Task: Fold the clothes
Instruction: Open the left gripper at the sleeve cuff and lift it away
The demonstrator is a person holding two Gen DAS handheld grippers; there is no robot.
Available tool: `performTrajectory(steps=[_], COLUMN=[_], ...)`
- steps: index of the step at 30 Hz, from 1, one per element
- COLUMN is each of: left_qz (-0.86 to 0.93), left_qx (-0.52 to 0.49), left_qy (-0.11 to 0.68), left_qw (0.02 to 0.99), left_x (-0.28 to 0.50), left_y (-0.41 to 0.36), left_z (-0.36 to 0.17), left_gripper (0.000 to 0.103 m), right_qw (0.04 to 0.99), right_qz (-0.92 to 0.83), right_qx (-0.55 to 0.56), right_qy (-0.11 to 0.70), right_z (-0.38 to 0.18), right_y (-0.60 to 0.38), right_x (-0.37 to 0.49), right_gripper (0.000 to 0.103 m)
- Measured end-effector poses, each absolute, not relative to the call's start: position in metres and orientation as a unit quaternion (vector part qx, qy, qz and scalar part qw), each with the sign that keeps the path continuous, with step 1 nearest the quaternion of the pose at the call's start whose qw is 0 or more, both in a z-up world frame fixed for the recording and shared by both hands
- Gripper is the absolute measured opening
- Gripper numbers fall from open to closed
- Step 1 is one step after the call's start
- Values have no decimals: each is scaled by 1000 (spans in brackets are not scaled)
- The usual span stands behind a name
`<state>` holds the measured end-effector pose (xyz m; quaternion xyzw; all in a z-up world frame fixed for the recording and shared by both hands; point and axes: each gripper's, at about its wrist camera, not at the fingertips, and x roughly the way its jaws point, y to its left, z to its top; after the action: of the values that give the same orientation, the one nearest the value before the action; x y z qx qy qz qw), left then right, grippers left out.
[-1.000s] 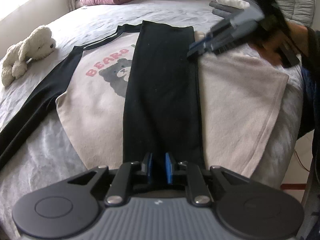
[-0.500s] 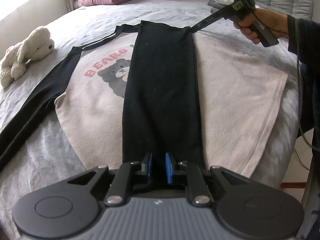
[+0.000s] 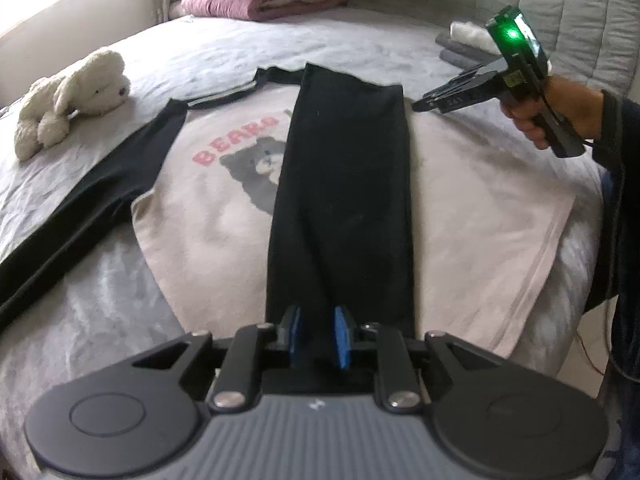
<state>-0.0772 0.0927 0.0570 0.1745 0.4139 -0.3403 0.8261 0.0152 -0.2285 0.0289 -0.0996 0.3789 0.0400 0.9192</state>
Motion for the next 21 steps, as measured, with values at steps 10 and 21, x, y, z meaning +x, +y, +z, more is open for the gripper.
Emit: performTrajectory(steps=[10, 21], left_qz=[-350, -303], left_qx=[177, 118], left_qy=[418, 444], left_qw=[819, 835], left_x=[-83, -73], left_y=[98, 94], left_z=[52, 51], left_gripper=[21, 22], right_qw=[909, 909], right_qz=[32, 93], right_qx=[-136, -162], right_qy=[392, 373], right_z=[32, 33], right_y=[-223, -194], right_x=[-35, -93], right_gripper=[31, 28])
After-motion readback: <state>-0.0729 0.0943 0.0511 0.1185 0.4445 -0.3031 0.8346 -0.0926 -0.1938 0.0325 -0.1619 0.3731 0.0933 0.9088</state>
